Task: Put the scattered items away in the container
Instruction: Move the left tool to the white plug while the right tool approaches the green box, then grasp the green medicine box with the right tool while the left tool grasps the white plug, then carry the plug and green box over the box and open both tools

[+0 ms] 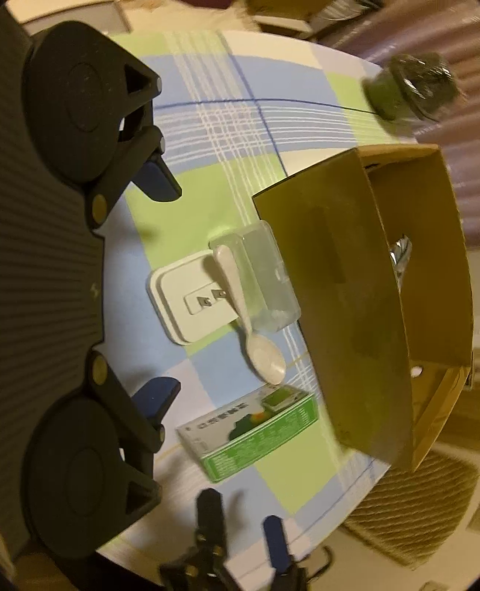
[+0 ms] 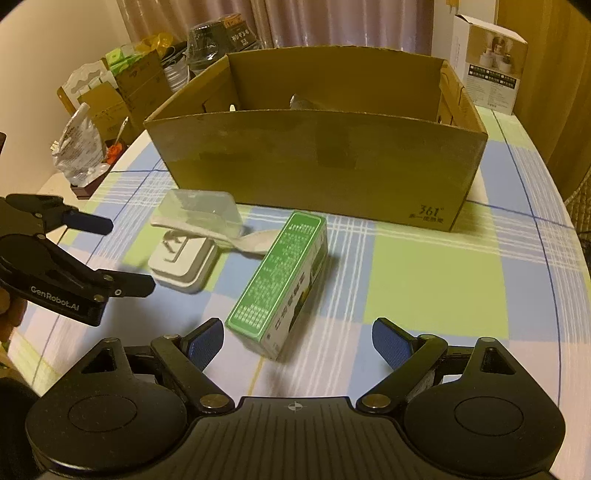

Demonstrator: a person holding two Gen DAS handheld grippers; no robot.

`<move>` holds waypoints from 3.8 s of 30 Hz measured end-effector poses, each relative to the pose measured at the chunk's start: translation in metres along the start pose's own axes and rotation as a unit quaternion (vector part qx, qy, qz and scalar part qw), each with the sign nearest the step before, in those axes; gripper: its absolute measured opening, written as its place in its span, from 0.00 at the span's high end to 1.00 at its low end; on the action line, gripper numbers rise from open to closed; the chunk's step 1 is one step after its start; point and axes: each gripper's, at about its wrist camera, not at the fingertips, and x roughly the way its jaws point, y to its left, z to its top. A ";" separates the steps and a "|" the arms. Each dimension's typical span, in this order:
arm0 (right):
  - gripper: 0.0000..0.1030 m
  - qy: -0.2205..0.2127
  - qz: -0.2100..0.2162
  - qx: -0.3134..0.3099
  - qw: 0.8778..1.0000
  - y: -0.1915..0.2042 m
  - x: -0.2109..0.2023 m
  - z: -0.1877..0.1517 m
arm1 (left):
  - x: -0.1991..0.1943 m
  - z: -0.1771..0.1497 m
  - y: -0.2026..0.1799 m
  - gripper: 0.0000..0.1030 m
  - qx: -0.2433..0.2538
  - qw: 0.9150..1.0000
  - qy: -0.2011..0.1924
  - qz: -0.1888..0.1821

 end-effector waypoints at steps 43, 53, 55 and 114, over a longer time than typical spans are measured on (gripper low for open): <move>0.64 0.053 0.006 -0.012 0.999 0.008 0.061 0.023 | 0.028 -0.031 0.000 0.29 -0.012 0.999 0.047 -0.019; 0.68 0.068 -0.009 -0.062 0.996 -0.006 0.041 0.000 | 0.028 -0.035 -0.001 0.27 -0.011 0.999 0.047 -0.019; 0.68 0.068 -0.009 -0.057 0.996 -0.007 0.042 -0.001 | 0.029 -0.034 -0.001 0.27 -0.012 0.999 0.047 -0.017; 0.68 0.003 -0.010 -0.048 0.999 -0.018 -0.029 0.006 | -0.024 -0.001 -0.038 0.41 0.076 0.996 0.014 -0.048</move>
